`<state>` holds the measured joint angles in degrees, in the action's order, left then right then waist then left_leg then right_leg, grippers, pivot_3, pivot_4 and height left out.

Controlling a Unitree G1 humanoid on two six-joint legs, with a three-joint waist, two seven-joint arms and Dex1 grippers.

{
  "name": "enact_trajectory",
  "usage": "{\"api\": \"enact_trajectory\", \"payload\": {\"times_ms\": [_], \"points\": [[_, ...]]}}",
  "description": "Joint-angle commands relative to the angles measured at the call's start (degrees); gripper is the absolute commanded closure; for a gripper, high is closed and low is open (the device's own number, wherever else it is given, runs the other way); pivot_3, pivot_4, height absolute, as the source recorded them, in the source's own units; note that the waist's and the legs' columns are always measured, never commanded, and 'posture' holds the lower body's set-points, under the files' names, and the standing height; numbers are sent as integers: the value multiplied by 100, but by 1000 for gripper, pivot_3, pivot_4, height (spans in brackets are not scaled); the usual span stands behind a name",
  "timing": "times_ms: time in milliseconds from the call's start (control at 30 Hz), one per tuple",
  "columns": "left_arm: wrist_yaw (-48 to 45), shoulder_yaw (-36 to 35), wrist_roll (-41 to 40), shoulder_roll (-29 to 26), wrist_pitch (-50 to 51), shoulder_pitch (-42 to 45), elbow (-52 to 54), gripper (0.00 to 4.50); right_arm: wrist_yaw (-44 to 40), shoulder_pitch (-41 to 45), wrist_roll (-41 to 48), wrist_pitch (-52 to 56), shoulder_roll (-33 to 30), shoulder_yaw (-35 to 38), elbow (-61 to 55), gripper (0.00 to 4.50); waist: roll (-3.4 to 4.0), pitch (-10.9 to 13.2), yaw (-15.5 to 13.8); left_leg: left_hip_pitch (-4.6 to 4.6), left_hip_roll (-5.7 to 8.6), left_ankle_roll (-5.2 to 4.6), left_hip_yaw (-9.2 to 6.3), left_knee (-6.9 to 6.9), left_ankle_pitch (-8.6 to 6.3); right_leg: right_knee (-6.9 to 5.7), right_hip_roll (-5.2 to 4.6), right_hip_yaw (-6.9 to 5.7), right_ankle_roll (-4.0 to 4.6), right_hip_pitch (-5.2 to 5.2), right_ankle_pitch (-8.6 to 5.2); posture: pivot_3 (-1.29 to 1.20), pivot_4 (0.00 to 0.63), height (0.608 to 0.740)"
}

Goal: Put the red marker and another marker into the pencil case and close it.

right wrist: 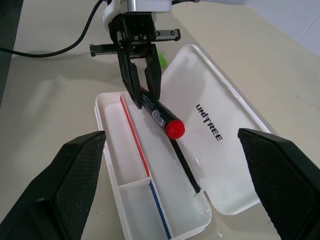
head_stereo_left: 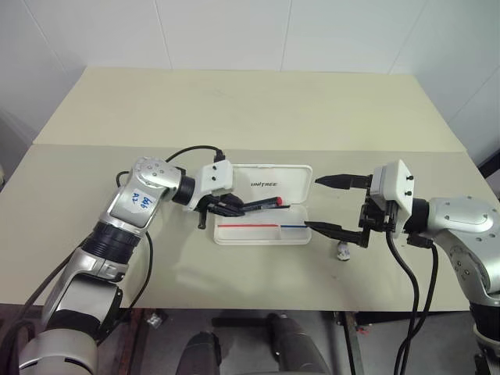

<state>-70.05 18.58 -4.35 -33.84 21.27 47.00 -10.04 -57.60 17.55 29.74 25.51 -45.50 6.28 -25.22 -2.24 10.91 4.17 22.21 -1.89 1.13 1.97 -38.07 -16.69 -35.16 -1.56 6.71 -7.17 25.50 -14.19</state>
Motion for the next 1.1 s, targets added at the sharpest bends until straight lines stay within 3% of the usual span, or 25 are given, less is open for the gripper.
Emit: {"api": "enact_trajectory", "payload": {"times_ms": [33,233,433,467,633,900,1000,1100], "points": [[-24,42,88,58,-29,244,-35,3917,167,-41,119,44,-56,222,-315,0,0,0,-3,0,1,0,0,0,0,-1,0,1,0,0,0,0,150,740],[381,298,624,311,-485,461,-575,3917,285,-49,153,105,-46,226,-414,0,0,0,-60,-1,3,0,0,-4,1,0,0,3,-2,-2,1,0,150,740],[296,264,596,455,-399,450,-558,3917,299,-31,206,125,-91,250,-427,0,-1,0,-103,1,3,0,0,-2,1,4,0,4,-3,-2,1,0,150,740],[270,238,530,491,-346,433,-498,3177,302,-18,207,124,-91,241,-422,0,-1,0,-106,2,3,0,0,-2,1,4,0,4,-3,-2,1,0,150,740],[23,172,282,514,-67,360,-130,1615,291,40,180,89,-77,187,-357,0,0,0,-107,3,3,0,0,-2,1,4,0,3,-3,-2,2,0,150,740],[-127,40,81,349,-86,284,274,1615,261,147,166,53,-13,85,-267,0,0,0,-102,1,3,0,0,-3,1,1,0,4,-3,-2,2,0,150,740],[-495,0,-85,3,18,179,583,1041,225,219,173,32,22,27,-193,0,0,0,-82,0,3,0,0,-3,1,0,0,4,-3,-2,2,0,150,740],[-550,-149,-115,-385,71,96,867,76,171,360,170,-15,78,-73,-65,0,0,0,-74,-2,1,0,0,0,1,-2,2,4,-2,-1,1,0,150,740]]}}
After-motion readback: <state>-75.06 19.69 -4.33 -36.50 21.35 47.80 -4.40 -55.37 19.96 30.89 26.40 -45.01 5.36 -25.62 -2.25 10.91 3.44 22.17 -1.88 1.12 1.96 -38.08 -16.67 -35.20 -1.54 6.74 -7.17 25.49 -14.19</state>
